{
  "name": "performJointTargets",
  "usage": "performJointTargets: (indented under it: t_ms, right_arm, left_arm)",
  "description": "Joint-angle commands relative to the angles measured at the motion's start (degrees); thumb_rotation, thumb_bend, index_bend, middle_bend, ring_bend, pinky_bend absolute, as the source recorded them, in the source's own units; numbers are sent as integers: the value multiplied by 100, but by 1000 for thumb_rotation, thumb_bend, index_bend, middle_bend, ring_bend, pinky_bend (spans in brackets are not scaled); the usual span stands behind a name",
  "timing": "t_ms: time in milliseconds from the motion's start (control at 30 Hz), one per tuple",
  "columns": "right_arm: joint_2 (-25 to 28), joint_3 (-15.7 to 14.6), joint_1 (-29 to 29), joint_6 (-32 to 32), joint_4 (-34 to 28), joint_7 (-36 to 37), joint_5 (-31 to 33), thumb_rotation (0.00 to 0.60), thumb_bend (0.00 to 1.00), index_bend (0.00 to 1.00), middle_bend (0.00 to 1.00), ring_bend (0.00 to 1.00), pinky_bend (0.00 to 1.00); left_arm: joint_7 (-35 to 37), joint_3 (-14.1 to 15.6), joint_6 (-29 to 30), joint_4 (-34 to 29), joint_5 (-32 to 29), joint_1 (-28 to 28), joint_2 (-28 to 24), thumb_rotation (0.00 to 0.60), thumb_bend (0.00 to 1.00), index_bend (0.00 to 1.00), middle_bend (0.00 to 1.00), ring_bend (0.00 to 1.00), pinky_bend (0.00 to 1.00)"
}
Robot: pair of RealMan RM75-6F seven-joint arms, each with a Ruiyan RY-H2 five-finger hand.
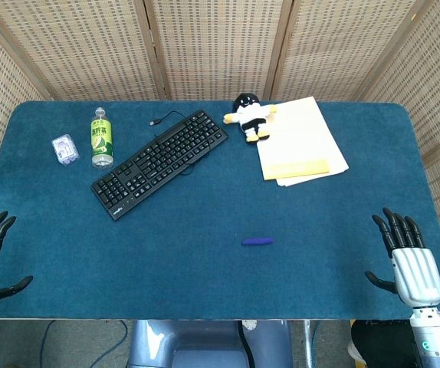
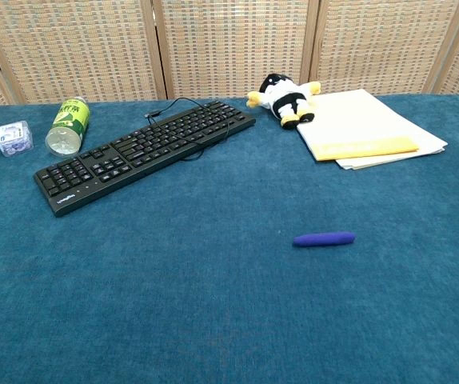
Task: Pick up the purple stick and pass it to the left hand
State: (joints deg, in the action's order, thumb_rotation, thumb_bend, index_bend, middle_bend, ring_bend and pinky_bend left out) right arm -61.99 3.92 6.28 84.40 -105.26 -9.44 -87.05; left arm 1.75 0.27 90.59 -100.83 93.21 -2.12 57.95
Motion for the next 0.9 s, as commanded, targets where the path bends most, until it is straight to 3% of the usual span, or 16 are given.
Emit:
performJointTargets:
  t_ms: [33,300,567,700,900]
  right_arm:
    - [-6,-10,14,-37,6,-7,7,600,0,0,0,0,0]
    - [-98,-10,213,-389,58,-31,35,600,0,7,0,0,0]
    - [-343,308,1199,-1768,246,26,301,600,0,115,0,0,0]
    - [-657,663,2055,-2995,448,-538,1288,600,10,182,0,0,0]
    - [-1236,833,2633,-3455,624,-1022,2303,600,182,311,0,0,0]
  left_arm:
    - [-3,-3,-1,0,0,-1,3,600,0,0,0,0,0]
    - [-99,-9,-79,-17,-23,-33,45,600,0,0,0,0,0]
    - [-354,-52,-199,-82,-135,-86,130,600,0,0,0,0,0]
    - [-570,-111,-386,-116,-325,-170,219,600,0,0,0,0,0]
    - [-725,-187,-596,-118,-566,-271,292,600,0,0,0,0,0]
